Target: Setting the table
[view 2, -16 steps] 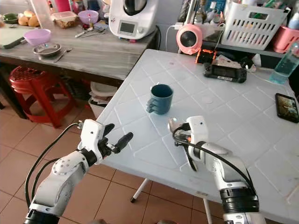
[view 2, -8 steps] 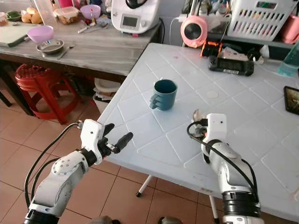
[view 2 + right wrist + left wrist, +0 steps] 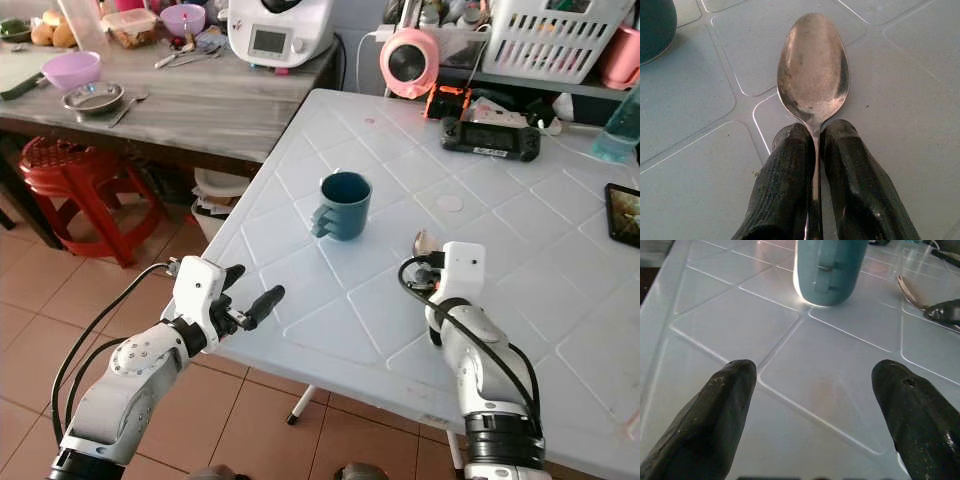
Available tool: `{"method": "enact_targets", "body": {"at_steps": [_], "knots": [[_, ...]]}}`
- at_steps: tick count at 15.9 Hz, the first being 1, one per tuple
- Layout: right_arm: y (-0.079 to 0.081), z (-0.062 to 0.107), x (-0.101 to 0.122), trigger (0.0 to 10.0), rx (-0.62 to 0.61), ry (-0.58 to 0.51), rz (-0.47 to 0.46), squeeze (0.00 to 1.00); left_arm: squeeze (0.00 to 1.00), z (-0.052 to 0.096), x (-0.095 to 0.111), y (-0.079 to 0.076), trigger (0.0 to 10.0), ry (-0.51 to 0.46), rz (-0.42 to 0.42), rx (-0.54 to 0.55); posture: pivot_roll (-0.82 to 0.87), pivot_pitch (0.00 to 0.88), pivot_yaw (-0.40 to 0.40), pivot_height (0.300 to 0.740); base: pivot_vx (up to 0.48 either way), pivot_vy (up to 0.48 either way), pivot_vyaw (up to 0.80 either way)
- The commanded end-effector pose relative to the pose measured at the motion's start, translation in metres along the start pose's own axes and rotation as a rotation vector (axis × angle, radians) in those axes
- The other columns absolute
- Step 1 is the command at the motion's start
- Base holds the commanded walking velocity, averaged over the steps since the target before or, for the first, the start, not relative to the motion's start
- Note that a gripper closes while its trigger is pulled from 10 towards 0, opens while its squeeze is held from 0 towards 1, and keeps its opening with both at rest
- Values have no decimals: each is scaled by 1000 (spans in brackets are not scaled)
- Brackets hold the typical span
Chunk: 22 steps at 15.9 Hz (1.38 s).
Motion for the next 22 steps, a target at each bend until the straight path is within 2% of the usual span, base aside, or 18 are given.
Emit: {"method": "enact_targets", "body": {"at_steps": [1,2,4,5,6,7,8,9,10,18,19,22], "knots": [[-12,1,-42,10000,-58,203,31,1000,0,1,4,-1,10000,-6,-27,-15,-31,10,52,740,0,0,0],[-14,2,-41,10000,-69,207,61,1000,0,1,3,-2,10000,0,-27,-19,-31,11,54,740,0,0,0],[-17,1,-40,10000,-70,210,112,757,0,1,2,-2,10000,4,-27,-22,-34,12,53,740,0,0,0],[-18,1,-40,10000,-67,215,126,580,0,1,2,-2,10000,5,-27,-23,-33,13,52,740,0,0,0],[-19,1,-42,10000,-64,224,139,0,0,0,2,-2,10000,7,-27,-24,-33,13,52,740,0,0,0],[-21,1,-44,10000,-57,233,158,0,0,0,2,-3,10000,9,-27,-26,-34,13,51,740,0,0,0],[-20,1,-48,3137,-44,244,153,0,0,0,2,-3,10000,13,-27,-31,-32,15,52,740,0,0,0],[-19,1,-50,706,-38,246,148,0,0,0,1,-3,10000,16,-27,-32,-33,15,53,740,0,0,0],[-18,1,-50,0,-32,247,143,0,0,0,1,-3,10000,17,-27,-33,-32,15,53,740,0,0,0],[-6,7,-63,0,-5,265,98,0,0,1,0,-3,10000,30,-32,-44,-32,17,56,740,0,0,0],[-6,7,-60,0,-19,250,79,0,0,1,0,-3,10000,29,-33,-40,-33,17,56,740,0,0,0],[-3,10,-41,0,-95,110,-39,0,0,1,2,3,10000,15,-14,13,-36,16,54,740,0,0,0]]}}
Point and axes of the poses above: a point about 5 cm out from each wrist's last joint towards the gripper, its own z axis pointing back from the gripper into the wrist, its own x axis along the axis of the wrist's last joint, y = z × x, the point moved 1 cm from there along -z, pointing out of the wrist towards the gripper, and after that the axes turned 2 degrees about -z, right-handed, at the moved point
